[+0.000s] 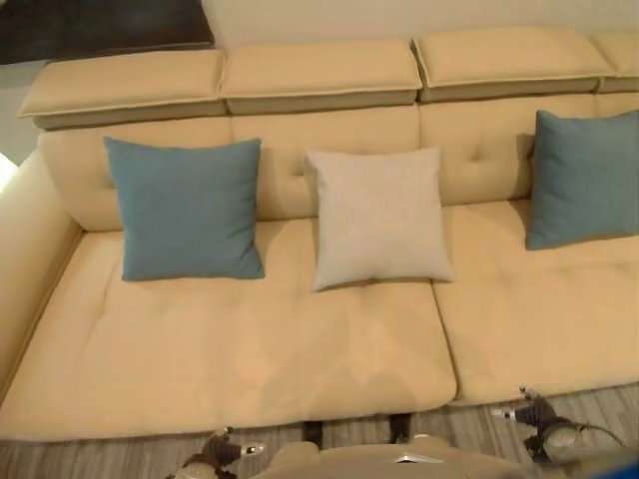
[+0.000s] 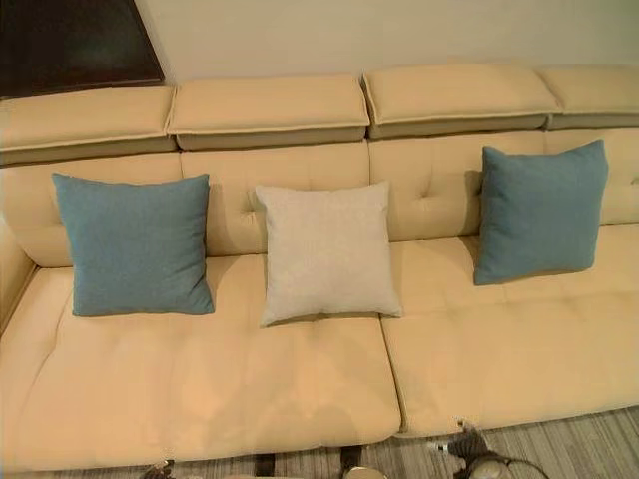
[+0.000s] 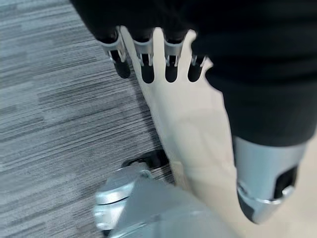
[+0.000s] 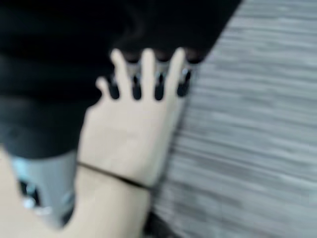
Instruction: Pick up all the scattered cushions and arrange them neatly on the sofa.
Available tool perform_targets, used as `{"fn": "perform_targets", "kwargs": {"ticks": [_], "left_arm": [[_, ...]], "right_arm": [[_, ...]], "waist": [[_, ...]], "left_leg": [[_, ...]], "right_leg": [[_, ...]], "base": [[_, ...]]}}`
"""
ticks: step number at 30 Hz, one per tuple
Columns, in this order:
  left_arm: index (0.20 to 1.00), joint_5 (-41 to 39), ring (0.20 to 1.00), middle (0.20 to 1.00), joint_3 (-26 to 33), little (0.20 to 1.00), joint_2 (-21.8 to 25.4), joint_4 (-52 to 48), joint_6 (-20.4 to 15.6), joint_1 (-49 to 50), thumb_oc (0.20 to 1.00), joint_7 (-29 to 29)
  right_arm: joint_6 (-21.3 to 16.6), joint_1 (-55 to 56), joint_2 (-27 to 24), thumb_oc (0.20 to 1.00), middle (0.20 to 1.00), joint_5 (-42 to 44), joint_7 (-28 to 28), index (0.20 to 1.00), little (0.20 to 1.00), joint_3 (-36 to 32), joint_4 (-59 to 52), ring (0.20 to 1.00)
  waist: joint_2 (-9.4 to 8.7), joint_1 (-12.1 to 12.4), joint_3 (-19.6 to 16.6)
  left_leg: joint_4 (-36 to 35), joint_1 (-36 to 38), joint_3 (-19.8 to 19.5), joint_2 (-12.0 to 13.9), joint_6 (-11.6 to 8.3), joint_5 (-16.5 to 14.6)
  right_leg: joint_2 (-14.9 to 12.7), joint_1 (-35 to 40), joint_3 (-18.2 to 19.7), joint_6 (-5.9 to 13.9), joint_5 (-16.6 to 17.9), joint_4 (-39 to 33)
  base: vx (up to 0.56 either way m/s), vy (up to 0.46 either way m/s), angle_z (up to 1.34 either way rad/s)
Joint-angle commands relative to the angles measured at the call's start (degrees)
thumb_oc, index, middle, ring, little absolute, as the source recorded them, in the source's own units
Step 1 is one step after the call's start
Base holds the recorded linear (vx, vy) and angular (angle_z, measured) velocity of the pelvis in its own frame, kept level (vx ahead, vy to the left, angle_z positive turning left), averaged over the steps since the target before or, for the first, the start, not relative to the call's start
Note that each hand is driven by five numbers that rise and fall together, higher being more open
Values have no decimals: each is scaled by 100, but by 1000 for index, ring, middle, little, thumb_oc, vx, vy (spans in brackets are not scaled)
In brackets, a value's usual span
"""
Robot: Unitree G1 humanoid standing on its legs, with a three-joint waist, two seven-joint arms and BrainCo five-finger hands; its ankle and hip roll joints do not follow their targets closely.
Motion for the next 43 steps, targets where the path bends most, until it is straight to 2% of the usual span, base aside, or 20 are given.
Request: {"fn": "perform_targets", "kwargs": {"ticks": [1, 14, 15, 16, 17, 19, 21, 23, 24, 26, 29, 31, 33, 34, 35, 36, 37, 40, 43], "left_arm": [[1000, 84, 1000, 1000, 234, 1000, 258, 153, 83, -230, 1000, 131], [1000, 110, 1000, 1000, 114, 1000, 238, 129, 119, -296, 1000, 113], [1000, 54, 1000, 1000, -137, 1000, 247, -16, 75, -567, 1000, 136], [1000, 32, 1000, 1000, -185, 1000, 233, -18, 70, -692, 1000, 151], [1000, 88, 1000, 1000, -159, 1000, 95, 134, 83, -668, 1000, 161], [1000, 125, 1000, 1000, -190, 1000, 58, 133, 73, -644, 1000, 157], [1000, 148, 1000, 1000, -238, 1000, -4, 96, 61, -649, 1000, 136], [1000, 136, 1000, 1000, -265, 1000, -6, 82, 73, -674, 1000, 150], [1000, 128, 1000, 1000, -319, 1000, -8, 55, 55, -737, 1000, 157], [1000, 187, 1000, 1000, -354, 1000, 5, 60, 52, -785, 1000, 155], [1000, 168, 1000, 1000, -350, 1000, 13, 77, 60, -865, 1000, 208], [1000, 193, 1000, 1000, -326, 1000, 15, 108, 63, -873, 1000, 226], [1000, 183, 1000, 1000, -301, 1000, 51, 137, 70, -882, 1000, 244], [1000, 193, 1000, 1000, -291, 1000, 103, 145, 96, -914, 1000, 259], [1000, 175, 1000, 1000, -241, 1000, 144, 194, 123, -889, 1000, 263], [1000, 189, 1000, 1000, -225, 1000, 158, 224, 123, -864, 1000, 268], [1000, 130, 1000, 1000, -206, 1000, 143, 240, 116, -811, 1000, 277], [1000, 3, 1000, 1000, -99, 1000, 69, 256, 93, -750, 1000, 273], [1000, 16, 1000, 1000, -98, 1000, 56, 278, 103, -747, 1000, 272]], "right_arm": [[102, -201, -68, 1000, 1000, 148, -164, 1000, 1000, -61, 143, 1000], [148, -224, -13, 1000, 1000, 250, -171, 1000, 1000, 51, 263, 1000], [139, -411, -4, 1000, 1000, 331, -217, 1000, 1000, 214, 196, 1000], [168, -514, -10, 1000, 1000, 361, -241, 1000, 1000, 273, 199, 1000], [201, -560, -56, 1000, 1000, 406, -243, 1000, 1000, 172, 242, 1000], [201, -556, -47, 1000, 1000, 394, -225, 1000, 1000, 170, 252, 1000], [214, -518, -27, 1000, 1000, 379, -191, 1000, 1000, 135, 258, 1000], [229, -524, -7, 1000, 1000, 394, -207, 1000, 1000, 115, 272, 1000], [255, -553, 55, 1000, 1000, 415, -190, 1000, 1000, 95, 262, 1000], [266, -569, 117, 1000, 1000, 394, -180, 1000, 1000, 116, 236, 1000], [339, -656, 207, 1000, 1000, 322, -195, 1000, 1000, 162, 257, 1000], [351, -682, 258, 1000, 1000, 265, -189, 1000, 1000, 203, 224, 1000], [380, -749, 280, 1000, 1000, 230, -181, 1000, 1000, 227, 204, 1000], [389, -744, 312, 1000, 1000, 240, -190, 1000, 1000, 264, 245, 1000], [364, -653, 337, 1000, 1000, 302, -182, 1000, 1000, 262, 338, 1000], [343, -617, 349, 1000, 1000, 347, -191, 1000, 1000, 241, 370, 1000], [333, -599, 371, 1000, 1000, 348, -211, 1000, 1000, 224, 354, 1000], [328, -568, 392, 1000, 1000, 356, -241, 1000, 1000, 261, 420, 1000], [315, -537, 413, 1000, 1000, 394, -239, 1000, 1000, 275, 443, 1000]], "waist": [[-166, -28, 131], [-194, -26, 129], [-250, 1, 409], [-390, 61, 617], [-385, -37, 534], [-342, -94, 487], [-222, -192, 401], [-212, -211, 408], [-237, -245, 427], [-253, -249, 447], [-334, -164, 620], [-332, -132, 683], [-294, -133, 759], [-301, -101, 798], [-256, -1, 710], [-283, 57, 604], [-320, 142, 510], [-384, 165, 318], [-387, 137, 254]], "left_leg": [[21, 286, 162, -129, -156, -259], [21, 329, 186, -73, -151, -273], [200, -49, 208, 58, -276, -18], [1110, -430, -7, -21, -239, -357], [1944, -164, -275, -59, -203, -820], [1840, -9, -310, -52, -230, -826], [1350, 368, -288, -33, -215, -1000], [1254, 359, -273, -79, -207, -956], [927, 443, -249, -210, -109, -1091], [673, 528, -204, -329, -17, -1107], [820, 394, -303, -593, 135, -1163], [814, 376, -282, -659, 185, -1146], [837, 272, -222, -660, 254, -1065], [879, 139, -208, -712, 322, -992], [792, 80, -206, -692, 388, -870], [738, 40, -176, -698, 380, -805], [639, 31, -122, -686, 340, -756], [500, 81, -20, -579, 247, -690], [323, 205, -5, -497, 193, -591]], "right_leg": [[-91, 582, -27, 419, -834, 363], [-21, 670, 48, 392, -774, 146], [58, 577, 2, 312, -797, 47], [-70, 379, 7, 275, -638, 96], [-165, 33, 99, 292, -418, 116], [-179, -53, 107, 299, -356, 152], [-205, -157, 52, 369, -304, 221], [-257, -234, 29, 388, -232, 274], [-400, -402, 43, 477, -65, 342], [-508, -489, 41, 558, 75, 323], [-679, -654, 54, 692, 246, 339], [-778, -715, -8, 768, 297, 309], [-821, -861, 33, 792, 218, 470], [-777, -780, 149, 721, 29, 761], [-612, -473, 275, 595, -390, 1379], [-564, -220, 276, 596, -499, 1375], [-553, -20, 197, 570, -507, 1178], [-411, 293, 214, 584, -429, 413], [-340, 440, 194, 554, -415, 197]], "base": [[-17, -18, -20], [-72, -25, -4], [-726, -188, 9], [-965, -20, 22], [-633, 158, 18], [-202, 171, 3], [-89, 169, -28], [-140, 153, 21], [-197, 203, 24], [-233, 239, 1], [-233, 180, -19], [-226, 145, -41], [-296, 127, -57], [-430, 128, -41], [-363, 83, -31], [-213, -31, -13], [-52, -133, -13], [0, -154, -39], [16, -87, -1]]}}
